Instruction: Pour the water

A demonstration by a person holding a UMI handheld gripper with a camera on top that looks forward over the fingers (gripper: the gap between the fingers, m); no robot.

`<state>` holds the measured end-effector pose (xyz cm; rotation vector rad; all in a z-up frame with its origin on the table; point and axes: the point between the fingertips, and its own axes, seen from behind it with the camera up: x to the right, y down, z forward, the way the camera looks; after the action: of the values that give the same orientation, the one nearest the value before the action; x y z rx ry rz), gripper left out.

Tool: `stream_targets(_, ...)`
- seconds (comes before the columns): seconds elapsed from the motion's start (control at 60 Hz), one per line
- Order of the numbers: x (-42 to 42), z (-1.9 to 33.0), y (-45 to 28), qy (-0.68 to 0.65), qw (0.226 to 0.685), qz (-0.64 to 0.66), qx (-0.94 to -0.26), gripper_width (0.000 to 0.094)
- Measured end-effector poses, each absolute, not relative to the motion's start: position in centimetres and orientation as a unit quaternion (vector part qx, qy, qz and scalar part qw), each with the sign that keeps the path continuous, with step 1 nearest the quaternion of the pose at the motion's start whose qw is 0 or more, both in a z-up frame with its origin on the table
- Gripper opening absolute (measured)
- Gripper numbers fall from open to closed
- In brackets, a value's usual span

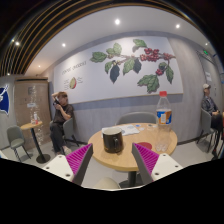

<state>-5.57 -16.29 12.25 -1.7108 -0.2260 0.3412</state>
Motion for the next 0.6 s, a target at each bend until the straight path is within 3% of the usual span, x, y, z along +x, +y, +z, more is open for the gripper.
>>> stream_targets(0.1,-4.5,11.3,-15.2,-0.100,0.648,0.141,-0.742,0.0830)
stream_targets(0.267,-0.6,12.9,-13.3,-0.084,0.658,0.099,-0.741,0.0829)
stream_targets(0.45,7.5,13.9,-5.8,-0.054,0.680,0.020,-0.731,0.0829)
stream_targets(0.6,11.2,13.7,1.1,-0.028,0.673,0.003,-0.739,0.0838)
